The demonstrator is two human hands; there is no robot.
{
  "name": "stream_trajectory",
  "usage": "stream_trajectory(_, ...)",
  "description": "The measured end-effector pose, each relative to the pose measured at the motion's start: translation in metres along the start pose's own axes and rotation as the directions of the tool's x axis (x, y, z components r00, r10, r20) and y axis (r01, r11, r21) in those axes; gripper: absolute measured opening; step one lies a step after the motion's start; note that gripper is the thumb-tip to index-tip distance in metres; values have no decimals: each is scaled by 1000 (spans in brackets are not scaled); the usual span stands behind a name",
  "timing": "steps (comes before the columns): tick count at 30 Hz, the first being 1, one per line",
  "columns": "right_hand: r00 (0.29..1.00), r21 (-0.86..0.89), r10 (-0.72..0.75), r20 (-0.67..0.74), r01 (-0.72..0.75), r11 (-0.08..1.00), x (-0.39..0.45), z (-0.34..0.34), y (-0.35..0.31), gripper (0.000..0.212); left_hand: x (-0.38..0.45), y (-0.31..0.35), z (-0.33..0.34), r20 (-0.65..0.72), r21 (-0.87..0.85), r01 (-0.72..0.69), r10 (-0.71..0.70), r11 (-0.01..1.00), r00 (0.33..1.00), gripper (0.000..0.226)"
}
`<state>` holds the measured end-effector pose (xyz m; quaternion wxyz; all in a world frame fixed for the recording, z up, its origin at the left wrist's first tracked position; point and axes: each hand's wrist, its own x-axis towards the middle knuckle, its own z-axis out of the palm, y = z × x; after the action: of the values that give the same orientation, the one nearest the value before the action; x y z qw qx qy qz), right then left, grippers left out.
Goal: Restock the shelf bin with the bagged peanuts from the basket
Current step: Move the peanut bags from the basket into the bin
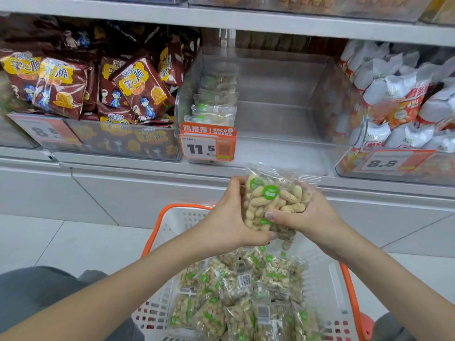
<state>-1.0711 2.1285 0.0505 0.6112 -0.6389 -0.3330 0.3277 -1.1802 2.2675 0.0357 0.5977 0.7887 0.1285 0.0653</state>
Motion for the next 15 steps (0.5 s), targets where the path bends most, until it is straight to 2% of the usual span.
stream_trajectory(1,999,-3,-22,-40,21,1000,1,-2,-8,28,2,5,-2,-9,24,-23,23,999,1000,85)
stream_trajectory(3,988,8,-82,-133,84,996,9,-14,-29,45,10,10,-15,-61,123,-79,87,989,994,94)
stream_trajectory(6,948,-4,-166,-272,171,985,43,-38,-66,57,27,12,-47,-133,424,-110,181,899,974,83)
stream_trajectory(8,939,-60,-138,-314,125,990,79,-53,-80,64,37,11,-66,-160,594,-77,211,801,964,76)
stream_trajectory(10,941,-126,-98,-323,60,990,120,-67,-80,68,43,9,-76,-166,661,-47,207,749,964,74)
stream_trajectory(11,938,-153,-78,-337,27,988,140,-70,-79,67,45,9,-78,-150,698,-44,206,715,967,72)
stream_trajectory(14,934,-220,-29,-357,-54,974,200,-81,-63,60,47,8,-80,-50,846,-77,223,527,974,67)
stream_trajectory(15,934,-235,-7,-357,-82,968,218,-82,-59,60,47,7,-83,-33,859,-94,239,503,971,66)
